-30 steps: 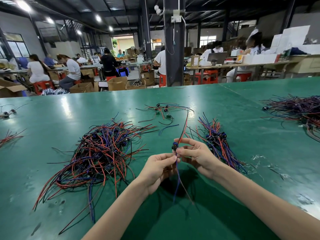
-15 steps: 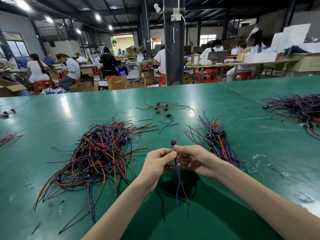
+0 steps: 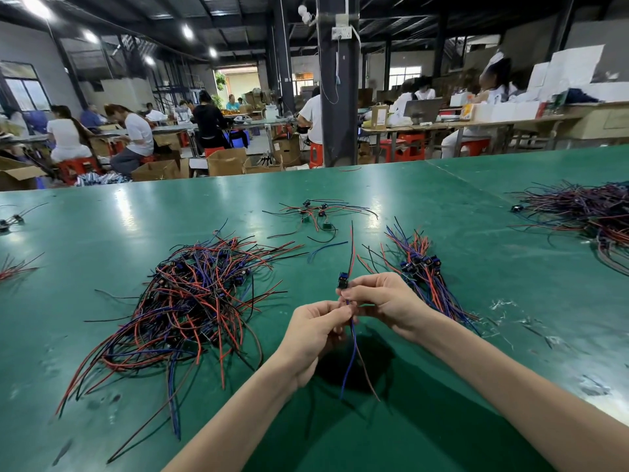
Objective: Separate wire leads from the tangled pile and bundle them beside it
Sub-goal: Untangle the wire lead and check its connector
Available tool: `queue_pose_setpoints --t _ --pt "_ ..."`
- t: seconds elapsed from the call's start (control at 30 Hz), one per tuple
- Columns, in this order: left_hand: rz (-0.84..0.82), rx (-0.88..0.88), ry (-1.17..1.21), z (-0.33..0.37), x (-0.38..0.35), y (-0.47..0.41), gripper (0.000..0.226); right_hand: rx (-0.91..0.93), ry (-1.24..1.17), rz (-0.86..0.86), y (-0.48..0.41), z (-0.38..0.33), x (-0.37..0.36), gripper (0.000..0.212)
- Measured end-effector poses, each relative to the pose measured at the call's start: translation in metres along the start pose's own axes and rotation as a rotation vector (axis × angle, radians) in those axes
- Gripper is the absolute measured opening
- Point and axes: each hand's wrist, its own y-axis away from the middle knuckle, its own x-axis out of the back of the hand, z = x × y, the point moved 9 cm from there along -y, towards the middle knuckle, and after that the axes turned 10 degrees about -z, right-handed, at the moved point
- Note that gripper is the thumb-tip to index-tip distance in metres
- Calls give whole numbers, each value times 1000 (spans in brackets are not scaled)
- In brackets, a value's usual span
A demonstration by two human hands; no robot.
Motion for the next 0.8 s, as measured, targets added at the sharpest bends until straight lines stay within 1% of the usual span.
queue_pose_setpoints --t 0.1,0.17,0.27,0.4,0.6,0.67,0.8 --pt "-9 -19 -35 4 -2 2 25 20 23 14 0 -4 2 13" --pt "-19 -35 -63 5 -6 4 19 19 43 65 0 -7 9 12" --pt "-37 -86 -183 12 -14 8 14 6 56 135 2 -9 21 12" --pt "-109 -152 -275 20 -29 16 12 16 47 189 5 -14 35 12" --pt "-169 -220 -297 28 -39 22 10 40 50 209 3 -19 42 11" --pt "-177 -230 -323 28 -40 24 13 48 51 223 2 -19 44 12" --pt "-208 -239 -397 27 -46 25 10 38 76 230 3 -15 49 15"
